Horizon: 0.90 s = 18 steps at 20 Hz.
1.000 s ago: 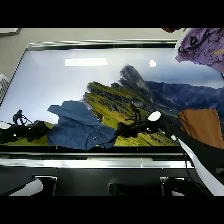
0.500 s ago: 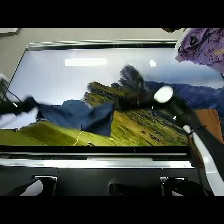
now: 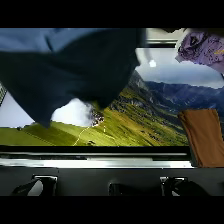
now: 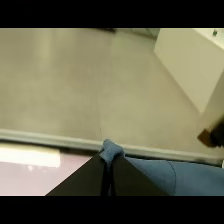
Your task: Fold the clothes and pants, and hang the long-sleeved shirts on hangers.
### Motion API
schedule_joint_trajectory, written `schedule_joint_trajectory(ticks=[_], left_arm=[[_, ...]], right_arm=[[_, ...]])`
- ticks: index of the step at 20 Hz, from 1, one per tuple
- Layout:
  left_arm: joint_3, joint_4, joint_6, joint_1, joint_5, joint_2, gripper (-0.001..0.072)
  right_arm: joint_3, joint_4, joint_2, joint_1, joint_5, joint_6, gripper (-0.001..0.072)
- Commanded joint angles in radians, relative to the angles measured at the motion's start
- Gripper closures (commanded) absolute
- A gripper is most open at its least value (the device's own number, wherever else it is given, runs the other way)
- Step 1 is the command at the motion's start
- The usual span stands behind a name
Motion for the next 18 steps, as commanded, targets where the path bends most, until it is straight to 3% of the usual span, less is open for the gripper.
schedule_joint_trajectory(ticks=[1,5,9,13,15,18], left_arm=[[0.097,0.118,-0.118,-0.001,-0.033,0.118,0.0694],[0.093,0.169,-0.171,0.0,-0.081,0.167,0.0695],[-0.008,0.163,-0.171,0.0,-0.105,0.131,0.0694],[-0.225,0.099,-0.132,-0.002,-0.111,0.016,0.0692],[-0.357,0.042,-0.074,-0.008,-0.11,-0.09,0.0692],[-0.529,0.052,-0.068,-0.029,-0.047,-0.313,0.0694]], right_arm=[[0.062,-0.082,0.148,0.001,0.005,0.042,0.0681],[0.062,-0.199,0.231,0.001,-0.022,0.111,0.0681],[0.013,-0.333,0.153,0.001,-0.105,0.215,0.0681],[-0.065,-0.311,-0.101,0.001,-0.105,0.331,0.0681],[-0.066,-0.296,-0.282,0.001,-0.072,0.365,0.068],[-0.066,-0.24,-0.551,0.001,-0.058,0.429,0.068]])
